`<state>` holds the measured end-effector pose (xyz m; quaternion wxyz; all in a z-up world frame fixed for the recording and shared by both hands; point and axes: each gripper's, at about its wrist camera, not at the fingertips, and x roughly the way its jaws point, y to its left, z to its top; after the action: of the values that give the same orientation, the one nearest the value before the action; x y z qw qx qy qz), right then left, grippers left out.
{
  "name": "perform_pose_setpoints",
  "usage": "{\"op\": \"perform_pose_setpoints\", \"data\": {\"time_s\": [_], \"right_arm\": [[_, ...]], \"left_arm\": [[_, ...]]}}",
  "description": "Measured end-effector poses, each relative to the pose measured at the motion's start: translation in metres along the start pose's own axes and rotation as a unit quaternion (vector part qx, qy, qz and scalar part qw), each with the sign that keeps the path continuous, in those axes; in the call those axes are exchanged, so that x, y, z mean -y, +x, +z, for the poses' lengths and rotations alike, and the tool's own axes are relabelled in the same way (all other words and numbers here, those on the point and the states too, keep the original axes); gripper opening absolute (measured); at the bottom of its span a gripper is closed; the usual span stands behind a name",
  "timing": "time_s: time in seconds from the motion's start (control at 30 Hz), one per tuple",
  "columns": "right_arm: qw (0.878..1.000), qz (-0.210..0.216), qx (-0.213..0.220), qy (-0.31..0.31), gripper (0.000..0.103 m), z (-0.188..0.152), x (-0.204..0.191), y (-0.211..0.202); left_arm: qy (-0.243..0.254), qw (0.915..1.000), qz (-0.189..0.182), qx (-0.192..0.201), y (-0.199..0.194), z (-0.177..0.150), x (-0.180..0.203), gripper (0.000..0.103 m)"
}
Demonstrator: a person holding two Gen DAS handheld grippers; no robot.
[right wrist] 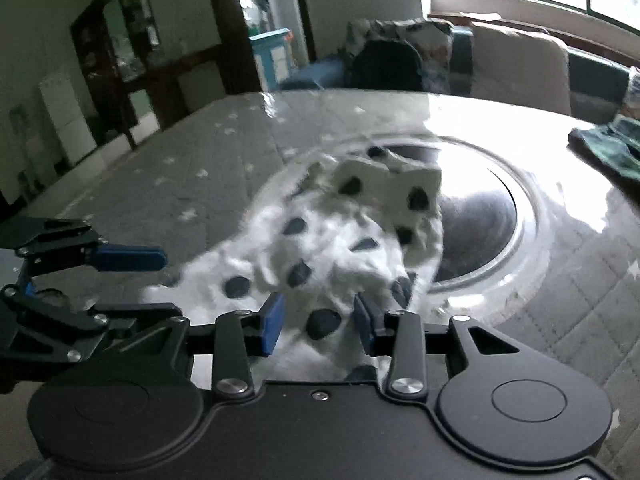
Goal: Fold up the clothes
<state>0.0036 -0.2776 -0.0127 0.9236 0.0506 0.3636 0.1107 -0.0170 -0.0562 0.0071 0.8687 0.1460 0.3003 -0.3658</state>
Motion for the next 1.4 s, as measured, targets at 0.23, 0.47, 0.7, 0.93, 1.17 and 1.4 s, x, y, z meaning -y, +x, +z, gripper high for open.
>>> {"op": "perform_pose_setpoints", "data": {"time_s": [0.23,0.47,0.7,0.93,1.17,1.4], "right_arm": [[1.000,-0.019,0.005,0.006,0.057,-0.007,0.007,-0.010],[0.999,-0.040,0.016,0.004,0.068,-0.006,0.005,-0.013],[0.998,-0.054,0.025,0.010,0.082,-0.009,0.008,-0.014],[0.996,-0.074,0.037,0.040,0.085,-0.014,0.016,-0.013],[0.990,-0.121,0.044,0.054,0.087,-0.015,0.041,-0.010],[0.982,-0.166,0.052,0.077,0.089,-0.017,0.073,-0.004]], "left_arm": [[-0.034,0.9993,-0.008,-0.013,0.003,-0.002,-0.008,0.048],[-0.050,0.9987,0.005,-0.005,-0.007,0.003,-0.005,0.065],[-0.070,0.9966,0.041,0.008,-0.021,0.008,-0.005,0.078],[-0.083,0.9920,0.094,0.017,-0.025,0.002,-0.011,0.082],[-0.128,0.9782,0.162,0.021,-0.026,-0.009,-0.039,0.083],[-0.164,0.9641,0.204,0.044,-0.033,-0.017,-0.063,0.084]]}}
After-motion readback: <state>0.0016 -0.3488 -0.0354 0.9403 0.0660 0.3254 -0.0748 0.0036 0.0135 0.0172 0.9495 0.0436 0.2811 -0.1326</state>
